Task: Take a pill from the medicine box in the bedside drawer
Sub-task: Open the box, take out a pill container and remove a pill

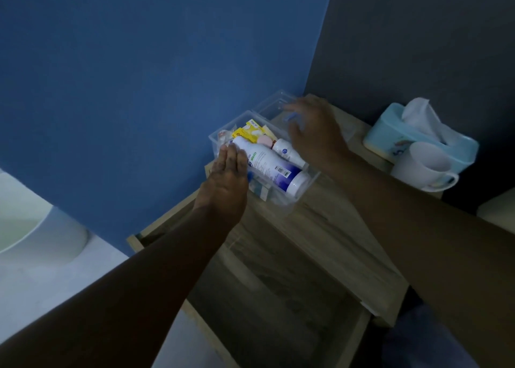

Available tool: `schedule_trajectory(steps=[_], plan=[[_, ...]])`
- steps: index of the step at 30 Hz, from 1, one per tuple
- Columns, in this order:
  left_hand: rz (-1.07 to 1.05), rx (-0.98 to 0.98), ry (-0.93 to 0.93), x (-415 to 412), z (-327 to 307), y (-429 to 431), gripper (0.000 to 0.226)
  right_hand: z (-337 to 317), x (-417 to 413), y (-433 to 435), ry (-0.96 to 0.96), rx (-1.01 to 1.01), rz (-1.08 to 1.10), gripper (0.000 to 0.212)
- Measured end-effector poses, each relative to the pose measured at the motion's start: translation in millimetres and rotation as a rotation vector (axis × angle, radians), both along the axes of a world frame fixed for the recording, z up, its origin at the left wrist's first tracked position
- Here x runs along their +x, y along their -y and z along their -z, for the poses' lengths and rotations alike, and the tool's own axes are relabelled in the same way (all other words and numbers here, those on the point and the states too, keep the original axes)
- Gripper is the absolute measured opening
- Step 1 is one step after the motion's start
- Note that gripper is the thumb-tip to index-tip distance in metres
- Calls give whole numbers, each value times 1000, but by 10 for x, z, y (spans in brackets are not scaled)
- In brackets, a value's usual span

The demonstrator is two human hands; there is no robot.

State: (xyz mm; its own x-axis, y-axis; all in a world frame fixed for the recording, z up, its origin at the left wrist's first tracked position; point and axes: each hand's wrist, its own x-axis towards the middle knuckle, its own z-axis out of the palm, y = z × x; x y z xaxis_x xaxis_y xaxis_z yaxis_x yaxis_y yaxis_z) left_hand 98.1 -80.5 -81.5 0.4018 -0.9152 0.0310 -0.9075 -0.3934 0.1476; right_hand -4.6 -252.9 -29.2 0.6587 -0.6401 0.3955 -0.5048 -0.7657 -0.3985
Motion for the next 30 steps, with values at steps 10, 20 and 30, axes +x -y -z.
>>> schedule_trajectory(steps=[10, 20, 30], plan=[[32, -26, 48, 45, 99, -14, 68, -65, 648, 72, -668, 92, -328, 29], [37, -7, 53, 44, 95, 0, 65, -5, 467, 100, -432, 91, -243, 38], [-36, 59, -277, 52, -279, -23, 83, -308, -403, -380, -80, 235, -148, 25]])
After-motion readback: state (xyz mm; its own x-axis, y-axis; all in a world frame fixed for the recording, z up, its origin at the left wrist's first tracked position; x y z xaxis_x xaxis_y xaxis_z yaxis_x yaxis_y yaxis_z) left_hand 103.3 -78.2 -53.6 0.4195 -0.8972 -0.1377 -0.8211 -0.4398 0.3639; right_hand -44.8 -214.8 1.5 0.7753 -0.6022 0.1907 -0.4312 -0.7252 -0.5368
